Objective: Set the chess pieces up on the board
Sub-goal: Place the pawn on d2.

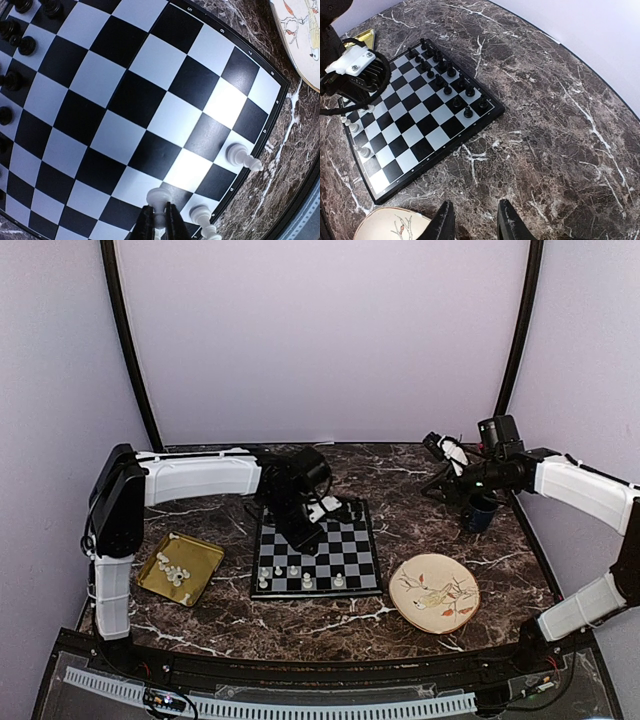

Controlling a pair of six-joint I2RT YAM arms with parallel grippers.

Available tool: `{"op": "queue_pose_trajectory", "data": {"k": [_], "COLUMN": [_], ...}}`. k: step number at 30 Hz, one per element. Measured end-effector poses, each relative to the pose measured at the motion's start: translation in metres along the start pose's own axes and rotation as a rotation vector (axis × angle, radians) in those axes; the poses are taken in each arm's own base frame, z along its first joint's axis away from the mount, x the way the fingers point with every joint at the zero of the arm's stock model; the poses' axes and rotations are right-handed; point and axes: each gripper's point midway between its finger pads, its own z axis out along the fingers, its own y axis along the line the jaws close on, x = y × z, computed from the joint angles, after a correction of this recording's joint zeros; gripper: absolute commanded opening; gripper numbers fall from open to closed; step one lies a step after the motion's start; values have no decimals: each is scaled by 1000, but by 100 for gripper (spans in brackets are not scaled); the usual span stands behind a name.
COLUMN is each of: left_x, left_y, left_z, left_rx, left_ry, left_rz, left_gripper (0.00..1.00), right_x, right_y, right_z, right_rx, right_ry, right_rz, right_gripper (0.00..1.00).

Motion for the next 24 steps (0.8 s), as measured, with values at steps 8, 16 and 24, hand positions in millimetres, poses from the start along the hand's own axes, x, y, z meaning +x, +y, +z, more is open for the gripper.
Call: {"op": "queue_pose_trajectory", "data": {"k": [8,16,24], "left_x": [0,18,26], "left_y": [-8,-12,-16], "left_z": [5,7,13], "left_rx": [-38,-55,-51], "left_ry": [58,145,191], "left_rz": [52,58,60], "left_gripper": [6,6,6], "right_x": [5,7,8], "right_y": [3,4,5], "right_z": [5,6,7], "right_rx": [-22,-26,-29], "right_ry": [5,4,-1], "right_rz": [4,4,2], "right_gripper": [31,31,32]}}
